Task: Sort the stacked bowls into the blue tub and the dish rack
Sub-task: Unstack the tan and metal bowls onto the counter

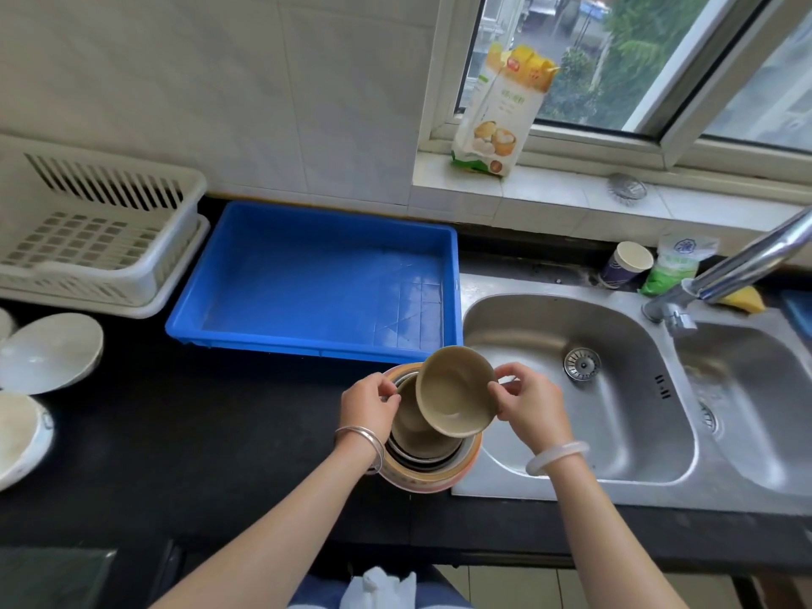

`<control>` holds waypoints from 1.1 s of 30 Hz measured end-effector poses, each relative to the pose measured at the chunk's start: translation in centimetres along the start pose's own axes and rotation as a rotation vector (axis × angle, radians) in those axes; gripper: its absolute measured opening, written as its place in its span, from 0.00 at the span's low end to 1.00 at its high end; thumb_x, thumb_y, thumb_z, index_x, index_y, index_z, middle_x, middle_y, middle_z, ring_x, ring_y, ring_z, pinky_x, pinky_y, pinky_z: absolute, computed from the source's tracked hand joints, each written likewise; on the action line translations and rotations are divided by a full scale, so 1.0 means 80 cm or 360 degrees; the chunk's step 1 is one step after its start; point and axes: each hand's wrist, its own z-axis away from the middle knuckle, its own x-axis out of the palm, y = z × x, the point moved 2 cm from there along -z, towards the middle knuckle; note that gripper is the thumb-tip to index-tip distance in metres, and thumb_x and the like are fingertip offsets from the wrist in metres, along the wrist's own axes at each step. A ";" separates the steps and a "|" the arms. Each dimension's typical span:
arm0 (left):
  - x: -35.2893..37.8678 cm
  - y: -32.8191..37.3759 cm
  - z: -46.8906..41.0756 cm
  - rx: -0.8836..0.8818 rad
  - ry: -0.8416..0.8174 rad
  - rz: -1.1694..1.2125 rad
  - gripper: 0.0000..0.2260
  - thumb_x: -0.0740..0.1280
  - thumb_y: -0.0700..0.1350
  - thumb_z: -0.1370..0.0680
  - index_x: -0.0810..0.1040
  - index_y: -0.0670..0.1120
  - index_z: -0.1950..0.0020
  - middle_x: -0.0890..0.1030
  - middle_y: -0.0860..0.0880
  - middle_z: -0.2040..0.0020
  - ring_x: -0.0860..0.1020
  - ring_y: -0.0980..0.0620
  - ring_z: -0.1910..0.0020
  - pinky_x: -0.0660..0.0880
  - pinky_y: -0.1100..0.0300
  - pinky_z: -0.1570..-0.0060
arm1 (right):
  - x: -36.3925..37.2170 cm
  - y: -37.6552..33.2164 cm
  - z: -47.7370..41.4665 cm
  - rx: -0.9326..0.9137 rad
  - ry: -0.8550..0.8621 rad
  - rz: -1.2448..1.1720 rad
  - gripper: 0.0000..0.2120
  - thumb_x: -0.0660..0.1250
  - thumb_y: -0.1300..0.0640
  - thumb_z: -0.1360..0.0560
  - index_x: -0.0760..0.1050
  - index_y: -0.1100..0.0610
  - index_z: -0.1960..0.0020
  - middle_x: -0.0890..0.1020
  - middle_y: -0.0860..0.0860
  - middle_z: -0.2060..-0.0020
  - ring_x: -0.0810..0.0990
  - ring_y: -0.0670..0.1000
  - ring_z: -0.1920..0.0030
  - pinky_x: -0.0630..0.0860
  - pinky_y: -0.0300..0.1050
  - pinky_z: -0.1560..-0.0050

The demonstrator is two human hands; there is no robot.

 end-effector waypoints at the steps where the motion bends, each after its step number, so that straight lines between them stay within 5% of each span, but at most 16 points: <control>1: -0.001 0.000 0.000 -0.0011 0.0012 0.0015 0.02 0.66 0.40 0.25 0.77 0.46 0.57 0.79 0.51 0.58 0.75 0.56 0.59 0.68 0.70 0.65 | -0.003 -0.001 0.000 0.0009 -0.0004 -0.0013 0.03 0.67 0.61 0.27 0.77 0.55 0.57 0.81 0.48 0.73 0.78 0.47 0.74 0.79 0.48 0.61; 9: -0.037 -0.008 -0.002 -0.0223 0.0147 0.0382 0.04 0.68 0.40 0.26 0.77 0.47 0.60 0.80 0.50 0.62 0.81 0.52 0.63 0.81 0.57 0.58 | -0.014 -0.040 -0.005 -0.0079 -0.0043 -0.0163 0.03 0.68 0.63 0.29 0.78 0.56 0.57 0.82 0.47 0.73 0.78 0.41 0.78 0.73 0.31 0.77; 15: -0.098 -0.041 0.003 -0.0357 0.0357 0.0706 0.06 0.69 0.39 0.27 0.76 0.49 0.60 0.81 0.49 0.59 0.81 0.54 0.60 0.79 0.65 0.66 | 0.020 -0.105 -0.009 -0.0253 -0.0149 -0.0149 0.03 0.69 0.61 0.29 0.78 0.55 0.57 0.82 0.46 0.73 0.78 0.42 0.78 0.80 0.39 0.68; 18: -0.133 -0.072 0.008 -0.0447 0.0495 0.0861 0.04 0.69 0.38 0.27 0.77 0.46 0.59 0.82 0.46 0.58 0.82 0.52 0.59 0.79 0.65 0.68 | 0.050 -0.134 -0.010 -0.0308 -0.0231 -0.0161 0.03 0.69 0.60 0.28 0.77 0.53 0.57 0.81 0.46 0.72 0.78 0.41 0.78 0.78 0.34 0.71; 26: -0.213 -0.182 0.038 -0.0751 0.0849 0.1145 0.05 0.68 0.35 0.27 0.77 0.42 0.62 0.81 0.43 0.59 0.81 0.48 0.59 0.80 0.56 0.59 | 0.182 -0.192 -0.005 -0.0285 -0.0551 -0.0204 0.02 0.66 0.63 0.27 0.75 0.57 0.56 0.80 0.50 0.70 0.76 0.48 0.76 0.77 0.38 0.71; 33: -0.256 -0.275 0.071 -0.1018 0.1167 0.1372 0.02 0.67 0.34 0.27 0.77 0.39 0.59 0.78 0.44 0.61 0.78 0.47 0.60 0.77 0.56 0.58 | 0.304 -0.236 0.006 -0.0266 -0.0738 -0.0153 0.02 0.66 0.59 0.26 0.78 0.56 0.56 0.82 0.50 0.66 0.79 0.42 0.78 0.79 0.35 0.69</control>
